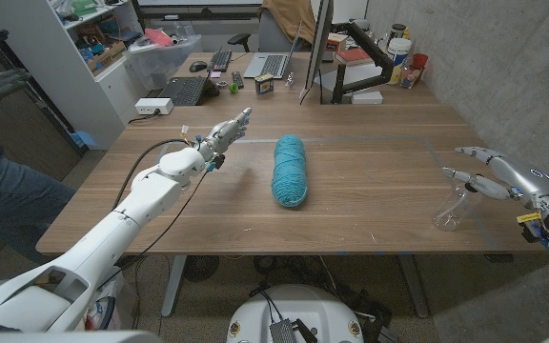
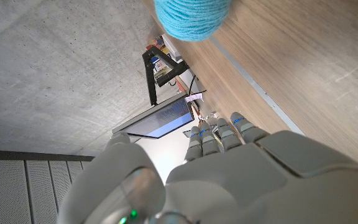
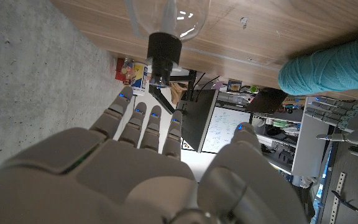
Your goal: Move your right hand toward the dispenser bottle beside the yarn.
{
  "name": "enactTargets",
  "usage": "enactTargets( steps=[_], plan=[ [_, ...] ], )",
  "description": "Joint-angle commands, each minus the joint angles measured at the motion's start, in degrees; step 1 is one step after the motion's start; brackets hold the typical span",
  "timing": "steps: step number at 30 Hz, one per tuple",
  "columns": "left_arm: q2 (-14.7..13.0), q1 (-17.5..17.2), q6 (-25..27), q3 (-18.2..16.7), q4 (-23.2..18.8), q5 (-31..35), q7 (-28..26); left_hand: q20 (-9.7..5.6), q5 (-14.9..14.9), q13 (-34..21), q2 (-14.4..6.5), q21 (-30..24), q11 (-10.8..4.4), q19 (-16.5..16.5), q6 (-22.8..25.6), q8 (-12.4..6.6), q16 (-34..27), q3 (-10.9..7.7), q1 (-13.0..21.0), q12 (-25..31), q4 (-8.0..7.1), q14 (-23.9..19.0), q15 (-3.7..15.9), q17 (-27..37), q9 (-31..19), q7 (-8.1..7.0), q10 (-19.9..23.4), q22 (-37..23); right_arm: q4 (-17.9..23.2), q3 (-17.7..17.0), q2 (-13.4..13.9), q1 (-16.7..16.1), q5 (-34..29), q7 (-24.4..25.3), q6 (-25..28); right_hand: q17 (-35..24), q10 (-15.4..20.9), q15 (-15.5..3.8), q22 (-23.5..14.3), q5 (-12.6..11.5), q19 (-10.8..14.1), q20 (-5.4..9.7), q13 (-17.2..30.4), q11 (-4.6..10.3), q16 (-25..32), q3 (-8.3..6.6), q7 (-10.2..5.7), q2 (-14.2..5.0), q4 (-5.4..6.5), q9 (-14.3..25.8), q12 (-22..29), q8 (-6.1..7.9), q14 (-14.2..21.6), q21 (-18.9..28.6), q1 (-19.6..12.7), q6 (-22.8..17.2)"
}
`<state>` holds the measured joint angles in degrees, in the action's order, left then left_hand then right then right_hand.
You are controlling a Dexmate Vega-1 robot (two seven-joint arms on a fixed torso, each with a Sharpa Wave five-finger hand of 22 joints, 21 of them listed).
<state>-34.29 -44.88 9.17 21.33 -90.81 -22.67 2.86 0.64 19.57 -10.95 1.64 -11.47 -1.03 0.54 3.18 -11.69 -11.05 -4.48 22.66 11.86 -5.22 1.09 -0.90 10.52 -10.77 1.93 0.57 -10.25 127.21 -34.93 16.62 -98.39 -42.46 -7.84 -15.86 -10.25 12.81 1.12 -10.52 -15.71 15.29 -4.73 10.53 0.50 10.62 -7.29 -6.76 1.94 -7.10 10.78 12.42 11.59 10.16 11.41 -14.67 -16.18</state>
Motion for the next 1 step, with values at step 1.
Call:
enactTargets(
  steps=[1],
  plan=[
    [0.43,0.25,-0.51,0.38,0.83,-0.16,0.29,0.57,0.18,-0.13,-0.04,-0.09,-0.19,0.02,0.38,-0.02,0.21,0.27,0.91,-0.14,0.01,0.25,0.10,0.25,-0.22,0.15,0.04,-0.17,0.28,0.22,0.41,-0.19,-0.05,-0.33,0.40,-0.26,0.42,0.08,-0.13,-0.35,0.30,-0.06,0.31,0.38,0.44,0.01,-0.01,-0.33,0.05,0.34,0.23,0.13,0.53,0.03,-0.53,-0.61]
  ],
)
